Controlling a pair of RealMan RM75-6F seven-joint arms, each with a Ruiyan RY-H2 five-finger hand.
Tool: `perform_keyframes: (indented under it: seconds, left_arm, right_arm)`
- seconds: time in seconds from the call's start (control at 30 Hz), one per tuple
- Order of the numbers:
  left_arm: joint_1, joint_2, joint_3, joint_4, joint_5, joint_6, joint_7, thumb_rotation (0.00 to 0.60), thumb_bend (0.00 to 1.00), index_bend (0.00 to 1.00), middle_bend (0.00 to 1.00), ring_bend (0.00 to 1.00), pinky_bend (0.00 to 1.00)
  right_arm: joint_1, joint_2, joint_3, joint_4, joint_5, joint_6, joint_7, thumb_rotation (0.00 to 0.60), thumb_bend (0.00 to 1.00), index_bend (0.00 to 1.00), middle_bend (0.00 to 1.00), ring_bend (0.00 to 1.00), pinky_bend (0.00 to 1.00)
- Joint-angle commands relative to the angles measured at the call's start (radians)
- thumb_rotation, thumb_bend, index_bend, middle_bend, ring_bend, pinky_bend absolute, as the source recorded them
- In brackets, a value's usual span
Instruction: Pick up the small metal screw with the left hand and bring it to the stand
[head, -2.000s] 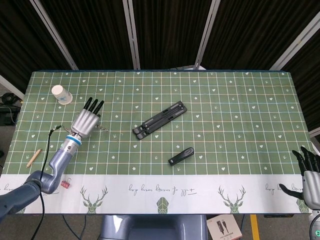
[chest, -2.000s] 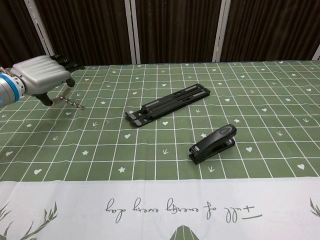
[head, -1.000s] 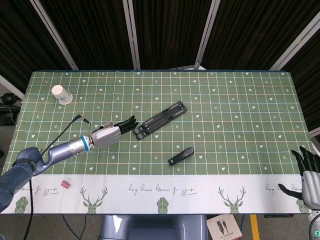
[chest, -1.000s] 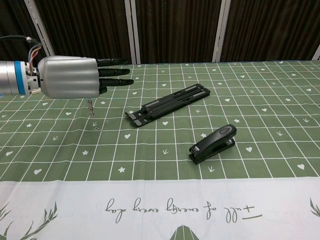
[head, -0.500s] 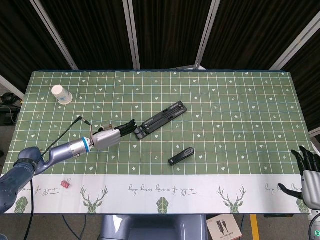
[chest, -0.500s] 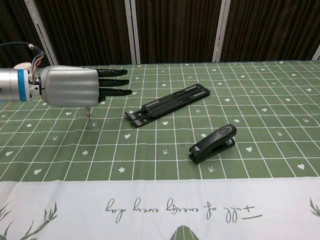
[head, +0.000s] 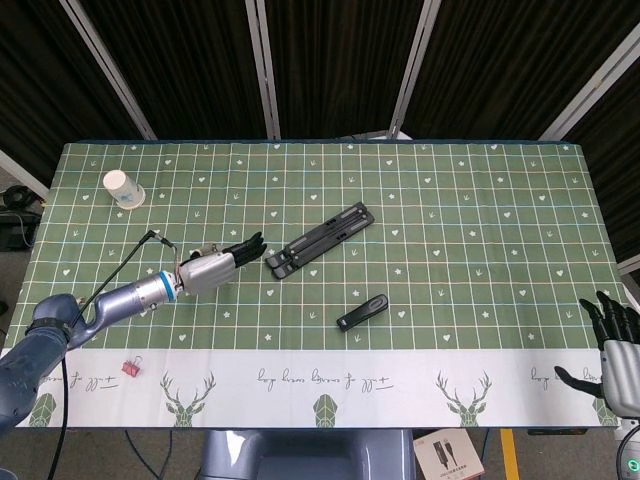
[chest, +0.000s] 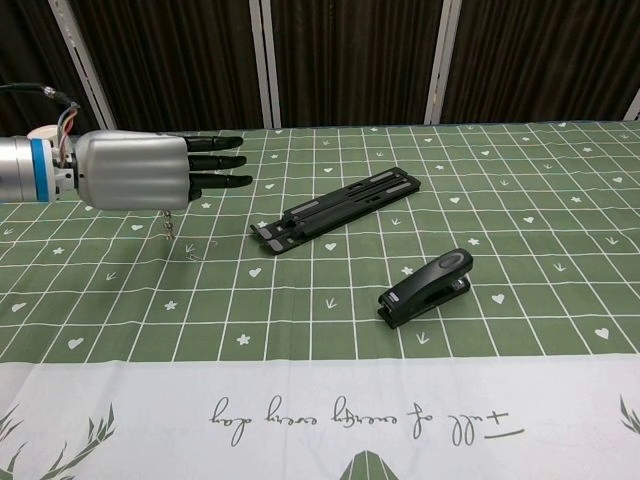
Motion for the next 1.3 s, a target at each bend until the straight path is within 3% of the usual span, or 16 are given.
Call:
perform_keyframes:
  seconds: [0.03, 0.73, 1.3]
  left_arm:
    - [0.002, -0.008, -0.004, 0.006, -0.005, 0.002, -0.003, 0.6, 0.49, 0.67, 0.0, 0.0, 0.0]
    - [-0.001, -0.048, -0.019, 0.022, -0.032, -0.013, -0.015, 0.6, 0.49, 0.67, 0.0, 0.0, 0.0]
    - [-0.008, -0.039, 0.034, 0.033, 0.02, -0.014, 0.039, 0.6, 0.49, 0.67, 0.0, 0.0, 0.0]
  right_arm:
    - [0.0, -0.001, 0.0, 0.0, -0.001, 0.0, -0.001, 0.6, 0.05, 0.12, 0.0, 0.0, 0.02]
    - [-0.002, 0.002, 0.0, 0.001, 0.002, 0.003, 0.002, 0.6, 0.05, 0.12, 0.0, 0.0, 0.02]
    - [-0.003, 0.002, 0.001, 0.0, 0.003, 0.005, 0.003, 0.6, 0.05, 0.12, 0.0, 0.0, 0.02]
